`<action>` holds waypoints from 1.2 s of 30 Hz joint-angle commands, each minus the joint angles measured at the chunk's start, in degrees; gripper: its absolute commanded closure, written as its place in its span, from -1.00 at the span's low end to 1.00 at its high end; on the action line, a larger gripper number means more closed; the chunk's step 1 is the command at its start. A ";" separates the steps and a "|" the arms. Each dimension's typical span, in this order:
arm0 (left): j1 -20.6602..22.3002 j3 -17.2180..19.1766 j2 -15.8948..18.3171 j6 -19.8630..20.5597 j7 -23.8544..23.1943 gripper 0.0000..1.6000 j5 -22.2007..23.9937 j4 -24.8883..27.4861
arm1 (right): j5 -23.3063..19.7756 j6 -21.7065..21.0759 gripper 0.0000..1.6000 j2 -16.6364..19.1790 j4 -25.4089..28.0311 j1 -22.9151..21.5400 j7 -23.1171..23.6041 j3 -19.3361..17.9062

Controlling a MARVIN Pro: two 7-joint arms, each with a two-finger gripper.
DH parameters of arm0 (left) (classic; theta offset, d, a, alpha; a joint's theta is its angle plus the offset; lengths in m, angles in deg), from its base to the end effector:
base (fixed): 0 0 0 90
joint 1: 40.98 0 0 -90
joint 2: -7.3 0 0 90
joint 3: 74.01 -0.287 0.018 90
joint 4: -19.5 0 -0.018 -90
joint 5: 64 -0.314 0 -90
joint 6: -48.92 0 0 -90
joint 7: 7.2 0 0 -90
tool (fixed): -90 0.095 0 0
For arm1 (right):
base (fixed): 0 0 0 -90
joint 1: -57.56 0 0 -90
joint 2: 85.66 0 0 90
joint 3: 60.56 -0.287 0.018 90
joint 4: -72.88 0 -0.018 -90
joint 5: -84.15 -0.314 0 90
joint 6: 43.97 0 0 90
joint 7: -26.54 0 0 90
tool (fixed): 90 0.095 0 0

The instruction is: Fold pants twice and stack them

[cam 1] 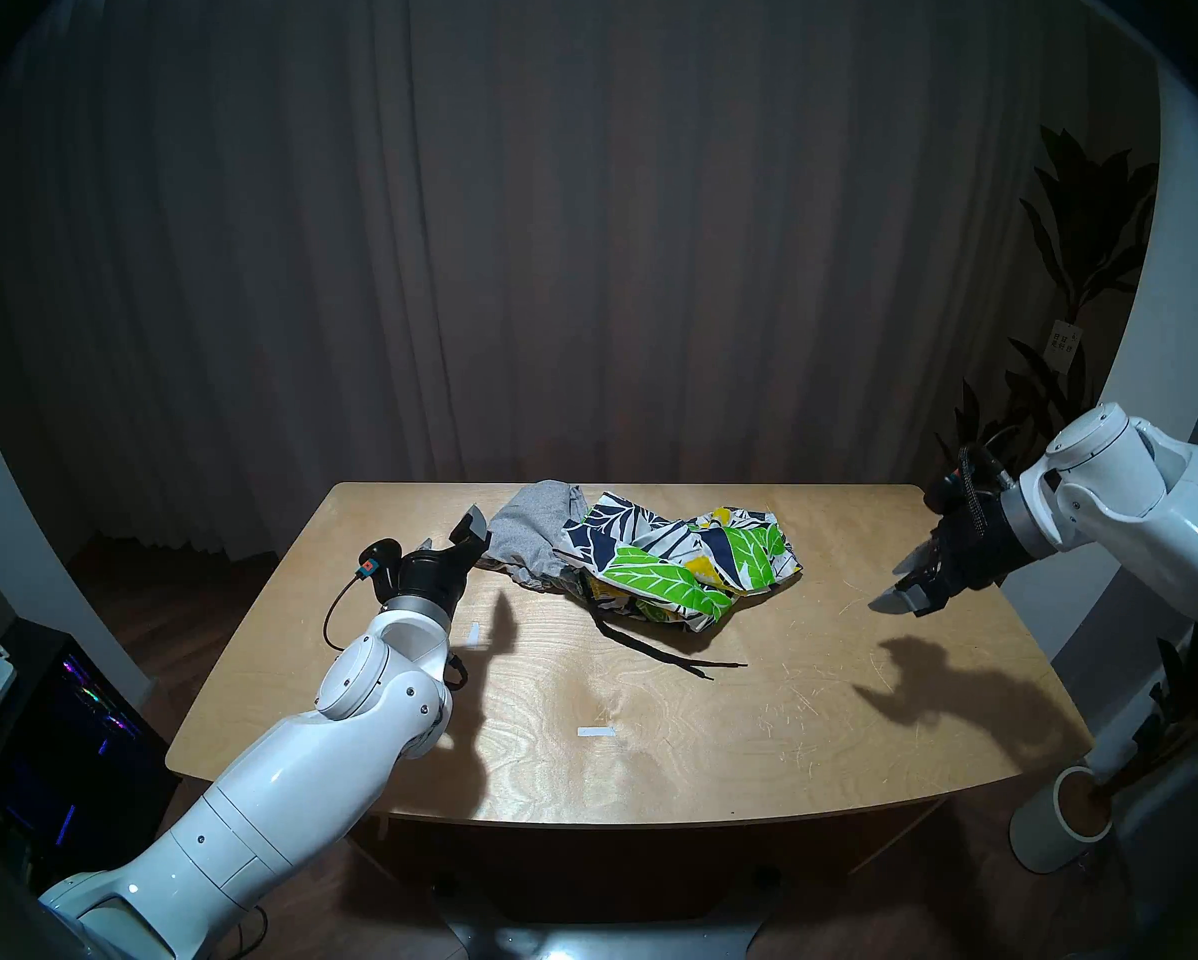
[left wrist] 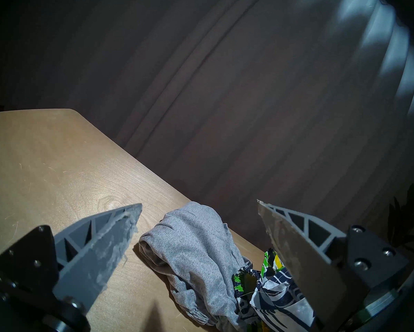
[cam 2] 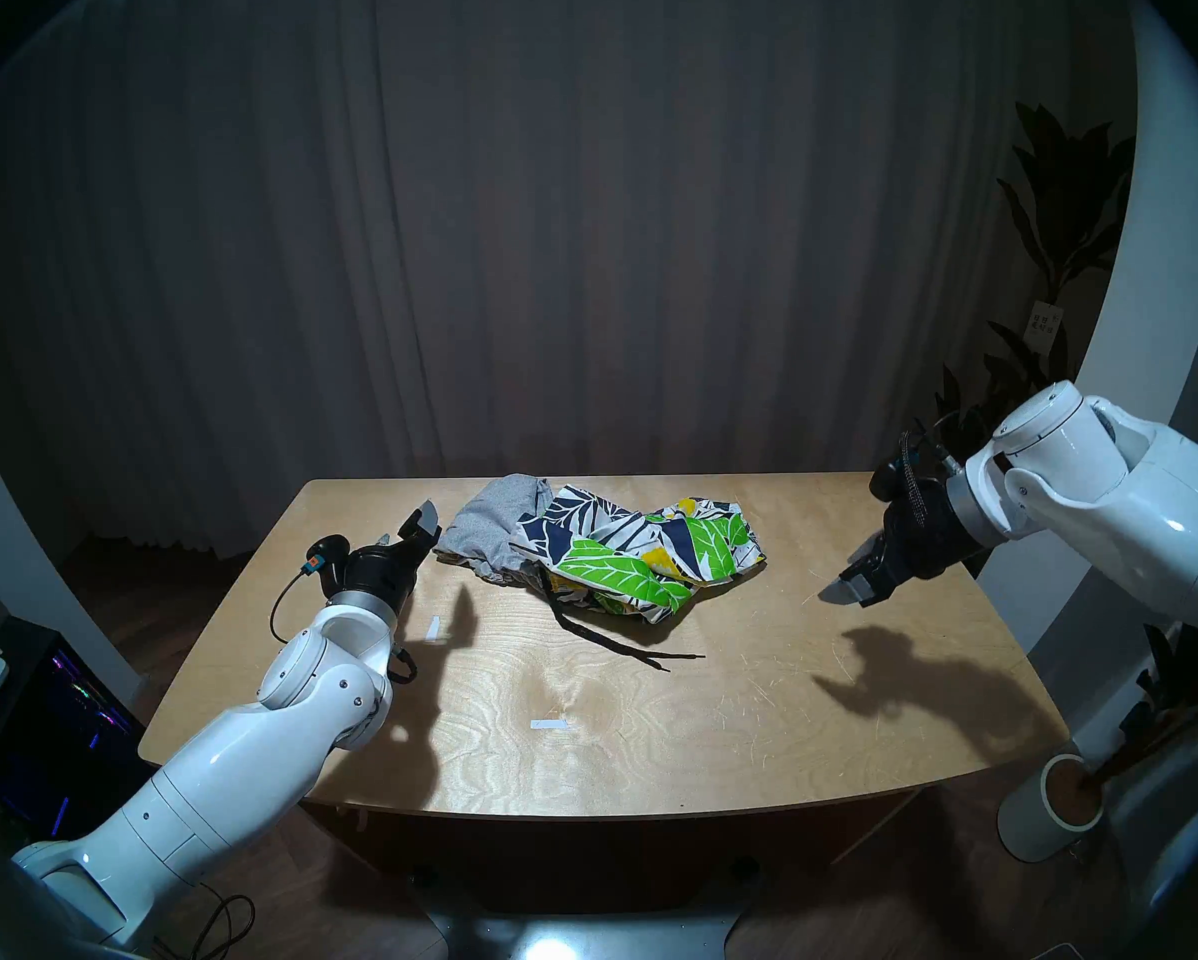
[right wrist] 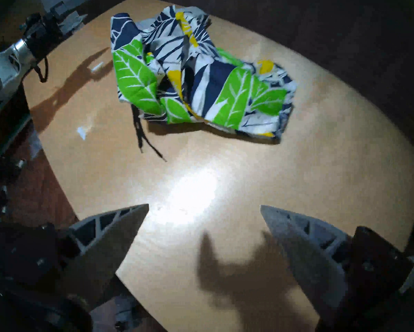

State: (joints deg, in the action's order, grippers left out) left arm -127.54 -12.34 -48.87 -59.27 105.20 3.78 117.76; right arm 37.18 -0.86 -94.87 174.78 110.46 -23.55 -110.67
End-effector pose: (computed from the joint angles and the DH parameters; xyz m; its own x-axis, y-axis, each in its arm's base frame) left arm 0.4041 0.0148 -0.2922 0.0528 0.6122 0.7889 0.0513 -0.7906 0.6101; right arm 0.3907 -0.1702 -0.1238 0.5831 0.6011 0.5465 0.6911 -0.7206 0.0553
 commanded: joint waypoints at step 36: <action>0.94 -0.89 0.22 -1.24 -8.09 -1.00 -0.16 -0.07 | 61.92 22.29 -1.00 3.16 13.23 -2.89 -15.80 1.36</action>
State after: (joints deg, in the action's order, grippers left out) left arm -127.56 -13.54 -48.44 -59.75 98.77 3.68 117.45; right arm 89.94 16.69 -92.02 187.96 107.16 -37.79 -109.95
